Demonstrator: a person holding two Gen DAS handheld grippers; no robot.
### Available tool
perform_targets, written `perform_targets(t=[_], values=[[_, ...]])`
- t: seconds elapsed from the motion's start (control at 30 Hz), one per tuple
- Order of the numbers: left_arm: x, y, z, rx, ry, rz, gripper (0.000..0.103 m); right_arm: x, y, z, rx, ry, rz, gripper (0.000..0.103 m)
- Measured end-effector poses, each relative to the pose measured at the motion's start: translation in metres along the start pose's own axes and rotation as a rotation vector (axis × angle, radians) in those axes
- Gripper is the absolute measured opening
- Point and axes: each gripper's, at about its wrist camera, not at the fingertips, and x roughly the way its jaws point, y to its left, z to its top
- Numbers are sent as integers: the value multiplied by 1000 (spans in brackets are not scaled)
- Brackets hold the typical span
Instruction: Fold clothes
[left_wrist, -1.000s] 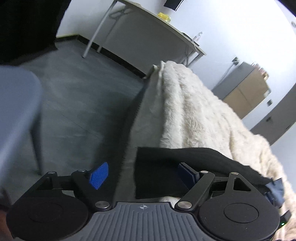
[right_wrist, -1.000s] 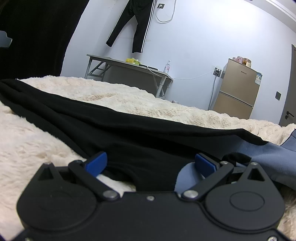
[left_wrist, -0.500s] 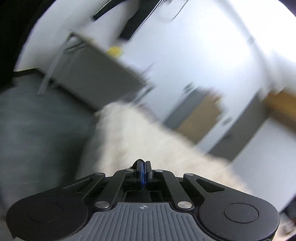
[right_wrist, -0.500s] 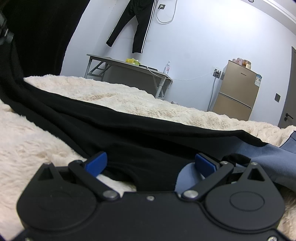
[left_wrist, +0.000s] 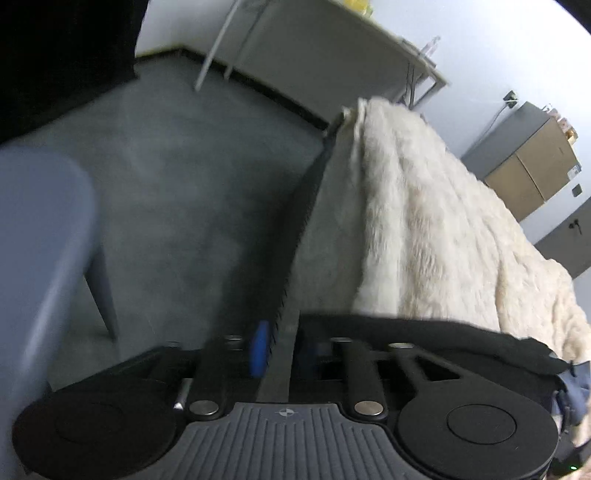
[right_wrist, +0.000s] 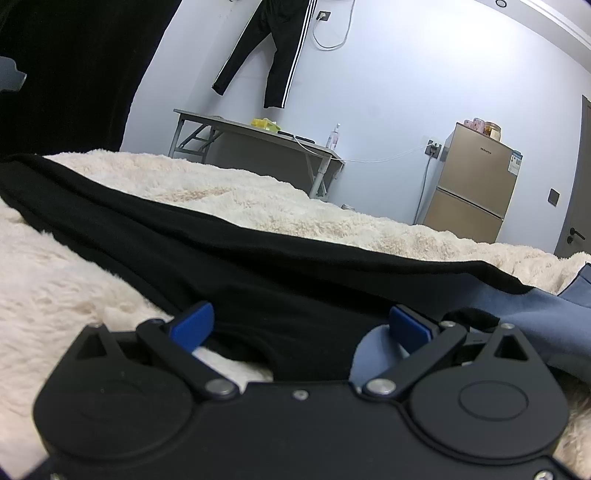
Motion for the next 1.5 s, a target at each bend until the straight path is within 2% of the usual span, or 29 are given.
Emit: perform_targets(t=[0.07, 0.13, 0.27, 0.33, 0.4, 0.43, 0.5, 0.57, 0.6, 0.67, 0.7, 0.77, 0.87, 0.9, 1.0, 1.03, 1.1, 1.27, 1.37, 1.5], values=[[-1, -4, 4, 31, -12, -4, 65, 0, 1, -1, -6, -2, -2, 103], [6, 0, 1, 5, 9, -6, 73, 0, 2, -1, -12, -3, -4, 103], [31, 29, -17, -203, 77, -104, 75, 0, 4, -2, -23, -7, -8, 103], [45, 42, -39, -328, 89, -176, 75, 0, 5, -3, -29, -9, -10, 103], [47, 46, -54, -379, 62, -161, 75, 1, 6, -3, -35, -10, -12, 103], [46, 47, -61, -395, 36, -122, 74, 1, 6, -3, -38, -11, -13, 103], [40, 42, -63, -385, -20, -53, 74, 3, 7, 0, -46, -10, -17, 103], [18, 26, -66, -345, -118, 29, 74, 3, 8, 0, -51, -7, -19, 103], [3, 10, -67, -281, -181, 58, 74, 4, 9, 0, -55, -6, -21, 103], [-20, -27, -71, -157, -253, 69, 77, 5, 10, 1, -69, 0, -25, 103], [-31, -46, -74, -97, -286, 68, 79, 6, 11, 2, -78, 6, -29, 103], [-47, -87, -91, -2, -330, 14, 79, 8, 13, 5, -93, 24, -35, 103], [-57, -117, -120, 52, -385, -66, 81, 2, 24, 27, -96, -5, -18, 103], [-48, -124, -124, 58, -399, -85, 81, 0, 27, 35, -97, -17, -11, 103], [-46, -127, -165, 86, -475, -171, 82, -7, 39, 59, -98, -52, 10, 103], [-43, -124, -168, 94, -444, -154, 82, -9, 43, 67, -99, -64, 16, 103], [-31, -135, -157, 101, -427, -130, 82, -14, 51, 83, -100, -88, 30, 103], [-22, -138, -151, 39, -430, -152, 82, -25, 70, 123, -103, -147, 64, 103], [-47, -131, -152, 8, -435, -148, 82, -32, 82, 147, -105, -182, 84, 103], [-88, -103, -168, -115, -494, -137, 83, 15, 127, 177, -352, -83, 260, 103]])
